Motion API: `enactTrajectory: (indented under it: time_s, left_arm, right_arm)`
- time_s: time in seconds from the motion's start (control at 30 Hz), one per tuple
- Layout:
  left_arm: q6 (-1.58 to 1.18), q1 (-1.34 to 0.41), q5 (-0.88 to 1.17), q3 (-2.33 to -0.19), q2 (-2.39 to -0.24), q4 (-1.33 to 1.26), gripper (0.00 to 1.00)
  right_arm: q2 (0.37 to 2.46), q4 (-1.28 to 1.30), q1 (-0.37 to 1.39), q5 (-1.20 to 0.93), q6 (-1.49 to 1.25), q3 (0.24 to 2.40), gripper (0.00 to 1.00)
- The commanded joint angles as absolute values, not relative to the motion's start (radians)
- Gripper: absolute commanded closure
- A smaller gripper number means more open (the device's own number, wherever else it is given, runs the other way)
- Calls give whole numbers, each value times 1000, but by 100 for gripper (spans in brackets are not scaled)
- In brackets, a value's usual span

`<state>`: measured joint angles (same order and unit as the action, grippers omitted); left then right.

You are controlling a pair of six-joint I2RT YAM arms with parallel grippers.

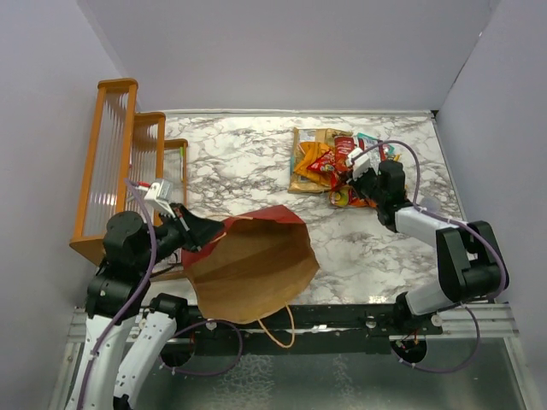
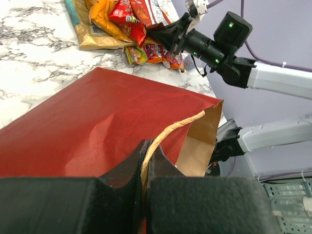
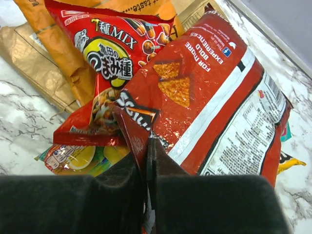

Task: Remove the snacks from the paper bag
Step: Place the snack at the center of the board, then adjust the paper bag at the center of the board.

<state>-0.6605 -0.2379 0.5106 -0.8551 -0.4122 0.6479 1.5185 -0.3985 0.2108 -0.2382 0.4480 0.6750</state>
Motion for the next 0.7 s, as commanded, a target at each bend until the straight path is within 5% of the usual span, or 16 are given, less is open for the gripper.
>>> enactTrajectory:
  time_s: [0.0, 0.27, 0.67]
  left_arm:
    - [-675, -241, 579, -916, -526, 504, 100]
    - [-817, -247, 708, -1038, -802, 172, 100]
    - [-1049, -253, 706, -1206, -1008, -89, 100]
  right_arm:
    - [1447, -426, 215, -285, 378, 651, 87]
    - [1295, -327, 215, -363, 268, 682, 37]
    - [1139, -175, 215, -397, 118, 800, 22]
